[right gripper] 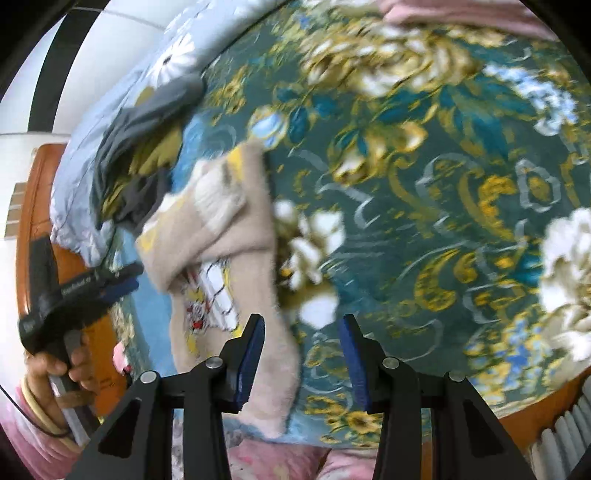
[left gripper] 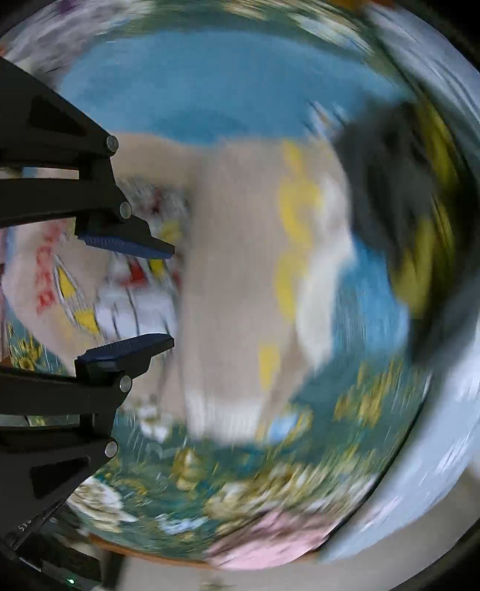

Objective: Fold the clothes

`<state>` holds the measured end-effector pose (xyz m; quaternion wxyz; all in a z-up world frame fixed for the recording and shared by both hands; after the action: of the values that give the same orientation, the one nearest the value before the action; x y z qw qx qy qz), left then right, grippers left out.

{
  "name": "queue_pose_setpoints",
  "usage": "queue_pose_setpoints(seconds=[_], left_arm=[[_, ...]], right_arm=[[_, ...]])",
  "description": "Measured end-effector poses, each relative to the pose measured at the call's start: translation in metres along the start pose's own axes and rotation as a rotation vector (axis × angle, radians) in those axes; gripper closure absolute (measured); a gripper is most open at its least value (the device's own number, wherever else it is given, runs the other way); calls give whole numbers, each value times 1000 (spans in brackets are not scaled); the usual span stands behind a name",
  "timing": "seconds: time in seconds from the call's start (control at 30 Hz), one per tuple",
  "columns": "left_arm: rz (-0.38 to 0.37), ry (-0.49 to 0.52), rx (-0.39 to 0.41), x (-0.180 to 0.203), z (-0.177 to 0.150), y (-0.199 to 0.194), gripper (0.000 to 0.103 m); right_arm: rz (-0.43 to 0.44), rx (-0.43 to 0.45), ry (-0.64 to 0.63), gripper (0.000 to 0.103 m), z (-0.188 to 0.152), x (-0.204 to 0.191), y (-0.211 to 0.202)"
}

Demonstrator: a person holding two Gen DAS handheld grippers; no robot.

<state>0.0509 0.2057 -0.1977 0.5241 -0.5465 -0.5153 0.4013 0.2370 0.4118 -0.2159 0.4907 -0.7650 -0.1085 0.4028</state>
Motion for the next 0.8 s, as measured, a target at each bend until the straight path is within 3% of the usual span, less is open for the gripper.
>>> queue_pose_setpoints(seconds=[0.13,0.3,0.47,0.7,0.77,0.8], left_arm=[[39,-137,-47,-81,-25,13,60],[66,-155,-111,-137,-53,37,59],[52,-73,-165,-162,-71,66,46],[-32,42,-236,-155,-88,109,47],[-72,64,-252,-148,-90,112,76],[-83,79,-255,-144,-90,111,85]], right_arm=[[10,-83,7,51,-20,-11,38],[18,-155,77,50,-53,-13,89],[29,-169,183,50,-79,-3,127],[113,-97,315,49,-95,-3,148],[139,-79,330,55,-96,-7,145],[152,-70,337,71,-96,-10,143]])
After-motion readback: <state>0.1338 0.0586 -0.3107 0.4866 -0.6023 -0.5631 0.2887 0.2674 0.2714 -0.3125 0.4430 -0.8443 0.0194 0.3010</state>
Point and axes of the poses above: each gripper's, at about its wrist camera, not at the fingertips, and y roughly the way its jaws point, x to its right, z to its top, the point moved 6 cm from there along y, roughly the way its jaws point, and after that the axes turned 7 degrees about -x, right-handed, at the moved point
